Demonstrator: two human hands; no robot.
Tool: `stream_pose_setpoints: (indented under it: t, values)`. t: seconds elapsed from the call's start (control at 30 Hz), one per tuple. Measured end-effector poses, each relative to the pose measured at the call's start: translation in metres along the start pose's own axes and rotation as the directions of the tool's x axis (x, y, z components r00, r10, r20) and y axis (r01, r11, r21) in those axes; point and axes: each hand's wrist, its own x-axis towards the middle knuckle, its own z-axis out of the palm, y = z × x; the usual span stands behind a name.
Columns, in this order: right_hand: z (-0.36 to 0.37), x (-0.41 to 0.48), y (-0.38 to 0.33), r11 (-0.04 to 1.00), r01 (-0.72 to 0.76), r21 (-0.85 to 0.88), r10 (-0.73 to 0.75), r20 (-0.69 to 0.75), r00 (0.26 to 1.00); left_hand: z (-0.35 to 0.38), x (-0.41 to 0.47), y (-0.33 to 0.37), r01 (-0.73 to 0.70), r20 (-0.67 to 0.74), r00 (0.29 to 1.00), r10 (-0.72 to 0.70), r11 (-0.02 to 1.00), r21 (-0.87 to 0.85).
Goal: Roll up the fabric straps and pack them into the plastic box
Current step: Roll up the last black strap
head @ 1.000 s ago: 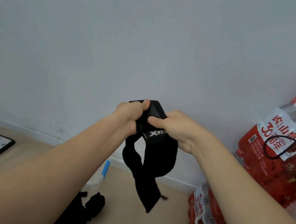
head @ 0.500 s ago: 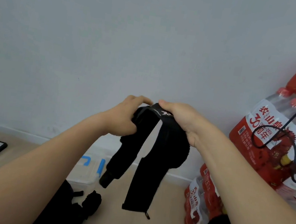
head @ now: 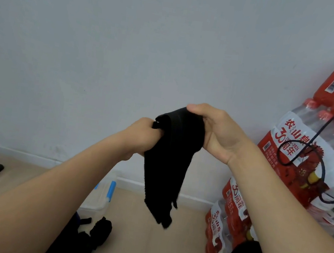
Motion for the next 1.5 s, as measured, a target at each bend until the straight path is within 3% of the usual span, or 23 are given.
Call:
stream_pose_setpoints:
  t: [0.17,0.3,0.5,0.67,0.77,0.83,0.97,1.07,1.2,1.33,1.5]
  values:
    - [-0.015,-0.008,0.001,0.989,0.146,0.013,-0.146,0.007,0.989,0.018,-0.001,-0.010,0.206,0.179,0.962,-0.207,0.978,0.021]
    - [-0.016,-0.010,0.005,0.975,0.223,0.001,-0.223,0.001,0.975,0.032,-0.001,-0.014,0.299,0.226,0.929,-0.294,0.954,0.012]
    - [-0.009,-0.012,0.015,0.998,0.036,-0.055,-0.034,0.032,0.999,0.023,-0.008,-0.006,0.350,0.378,0.818,-0.434,0.896,0.272]
    - [0.007,-0.005,0.020,0.997,-0.033,-0.072,0.021,-0.170,0.985,0.003,-0.010,-0.005,0.323,0.360,0.786,-0.503,0.830,0.456]
    - [0.016,0.000,0.023,0.993,-0.117,-0.005,0.112,-0.245,0.963,-0.011,-0.011,-0.011,0.136,0.442,0.819,-0.365,0.873,0.468]
    - [0.022,0.004,0.027,0.989,-0.146,0.037,0.151,-0.253,0.956,-0.022,-0.015,-0.011,0.022,0.549,0.794,-0.262,0.914,0.405]
    - [0.026,0.011,0.027,0.966,-0.133,0.222,0.190,-0.262,0.946,-0.033,-0.021,-0.008,0.014,0.642,0.752,-0.148,0.978,0.209]
    - [0.024,0.013,0.024,0.947,-0.127,0.294,0.200,-0.236,0.951,-0.031,-0.018,-0.007,-0.040,0.503,0.864,0.010,0.998,0.048]
    - [0.020,0.013,0.018,0.975,-0.131,0.179,0.175,-0.258,0.950,-0.029,-0.009,-0.005,-0.087,0.175,0.978,0.110,0.987,-0.135]
    - [0.015,0.013,0.016,0.997,-0.038,0.067,0.052,-0.213,0.976,-0.030,-0.003,-0.004,-0.206,-0.068,0.978,0.195,0.946,-0.249]
    - [0.015,0.009,0.021,0.964,-0.010,-0.266,-0.038,-0.176,0.984,-0.029,0.000,-0.004,-0.233,-0.044,0.971,0.233,0.902,-0.362]
